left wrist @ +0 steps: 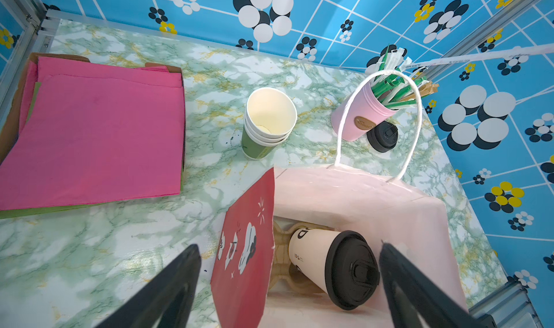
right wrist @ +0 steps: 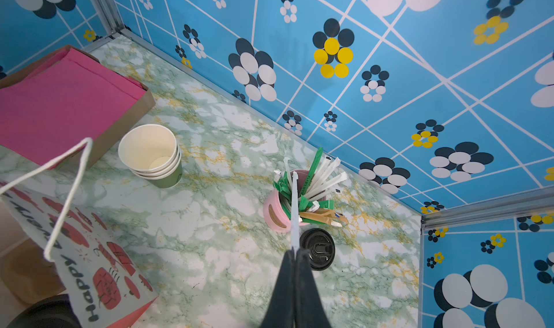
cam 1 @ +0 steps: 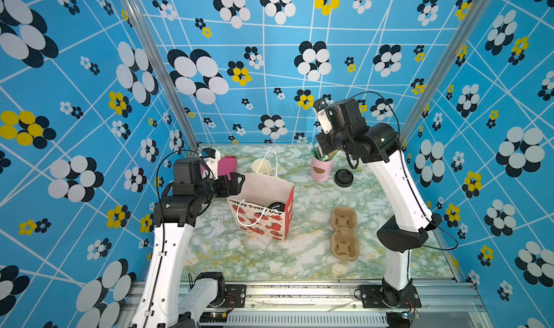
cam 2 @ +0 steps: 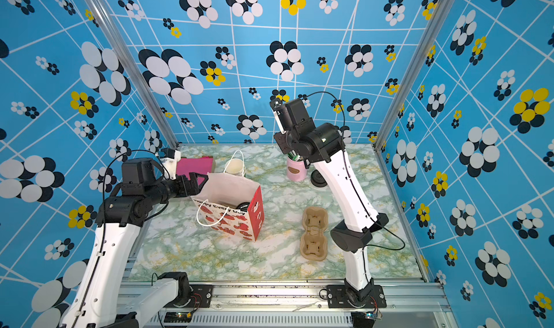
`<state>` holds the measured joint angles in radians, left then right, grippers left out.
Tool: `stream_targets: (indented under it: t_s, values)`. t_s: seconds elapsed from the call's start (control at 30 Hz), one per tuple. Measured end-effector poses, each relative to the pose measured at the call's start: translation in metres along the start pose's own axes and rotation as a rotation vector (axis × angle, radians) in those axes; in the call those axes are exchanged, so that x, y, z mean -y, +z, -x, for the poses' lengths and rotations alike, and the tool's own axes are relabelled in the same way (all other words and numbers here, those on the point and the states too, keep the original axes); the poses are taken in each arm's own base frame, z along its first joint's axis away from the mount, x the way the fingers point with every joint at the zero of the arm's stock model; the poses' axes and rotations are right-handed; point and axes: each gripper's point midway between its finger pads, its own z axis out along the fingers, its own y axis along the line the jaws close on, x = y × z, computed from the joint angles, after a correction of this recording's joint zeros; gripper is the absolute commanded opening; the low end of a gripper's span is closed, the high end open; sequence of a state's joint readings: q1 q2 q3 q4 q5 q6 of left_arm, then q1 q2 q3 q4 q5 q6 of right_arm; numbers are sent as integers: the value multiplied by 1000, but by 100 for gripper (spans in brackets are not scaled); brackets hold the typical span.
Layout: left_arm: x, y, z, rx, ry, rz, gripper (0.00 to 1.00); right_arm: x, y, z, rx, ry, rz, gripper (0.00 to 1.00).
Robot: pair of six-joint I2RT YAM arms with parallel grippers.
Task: Pack a coffee takeout order
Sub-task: Pick up the straw from the storage cup, then place the straw in the takeout bag.
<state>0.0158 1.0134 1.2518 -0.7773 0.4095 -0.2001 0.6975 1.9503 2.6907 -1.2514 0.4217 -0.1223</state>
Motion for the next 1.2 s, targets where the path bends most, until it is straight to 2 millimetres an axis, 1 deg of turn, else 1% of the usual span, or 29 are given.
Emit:
stream_targets:
  t_s: [0.13,0.27,0.53,0.63,0.73,0.9,1.0,1.2]
  values:
    - [0,0,0,-1,-3,-3,95,1,-23,8,47,11,19,0]
    - [0,1,1,3,-9,-4,96,-7,-42,15,90,16,66,0]
    - [1,1,3,9,-14,-5,97,-42,-82,29,183,25,265,0]
    - [0,1,2,9,-14,-5,98,-55,-93,32,205,21,337,0]
    - [0,2,2,7,-15,-5,98,-64,-100,34,219,16,391,0]
    - [-1,3,1,4,-16,-4,98,-72,-116,40,261,17,473,0]
    - [0,3,1,7,-18,-5,98,-75,-131,44,297,17,521,0]
    - [-1,4,0,3,-23,-3,99,-74,-163,51,375,29,601,0]
